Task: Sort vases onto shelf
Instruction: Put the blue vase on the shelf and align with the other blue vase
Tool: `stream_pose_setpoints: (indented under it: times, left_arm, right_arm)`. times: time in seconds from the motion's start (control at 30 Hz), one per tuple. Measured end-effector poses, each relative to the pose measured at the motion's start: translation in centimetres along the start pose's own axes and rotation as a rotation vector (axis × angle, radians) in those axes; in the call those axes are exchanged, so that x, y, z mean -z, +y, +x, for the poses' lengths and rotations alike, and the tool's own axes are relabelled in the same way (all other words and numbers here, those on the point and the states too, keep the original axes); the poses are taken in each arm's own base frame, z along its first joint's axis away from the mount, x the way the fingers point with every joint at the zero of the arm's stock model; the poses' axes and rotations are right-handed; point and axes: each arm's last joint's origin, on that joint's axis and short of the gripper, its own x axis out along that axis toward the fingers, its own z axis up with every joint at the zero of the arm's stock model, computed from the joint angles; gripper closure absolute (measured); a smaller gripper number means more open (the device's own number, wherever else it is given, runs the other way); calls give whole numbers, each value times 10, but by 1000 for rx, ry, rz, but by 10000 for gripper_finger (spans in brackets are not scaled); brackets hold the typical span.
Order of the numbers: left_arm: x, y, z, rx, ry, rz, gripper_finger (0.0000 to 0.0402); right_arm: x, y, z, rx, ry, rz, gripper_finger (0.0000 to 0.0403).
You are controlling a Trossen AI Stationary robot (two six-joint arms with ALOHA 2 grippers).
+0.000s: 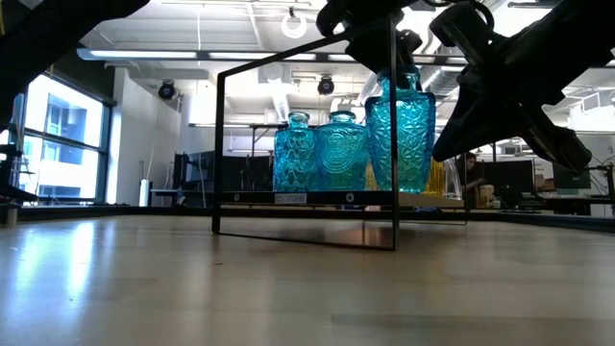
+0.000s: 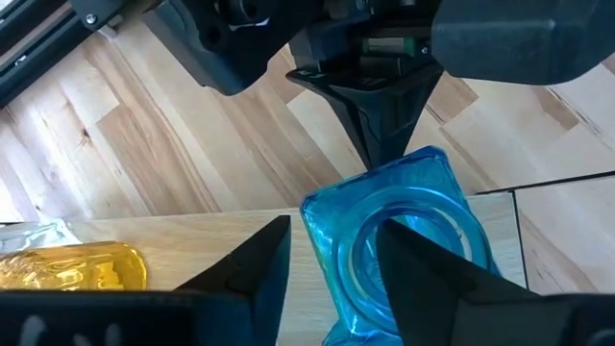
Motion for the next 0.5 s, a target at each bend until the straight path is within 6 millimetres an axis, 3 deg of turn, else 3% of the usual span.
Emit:
stream_pose_setpoints:
  times: [0.5]
  left_arm:
    - [-2,2,-6,-60,-2,5,231]
  right_arm:
    - [0,0,0,-2,1,0,403]
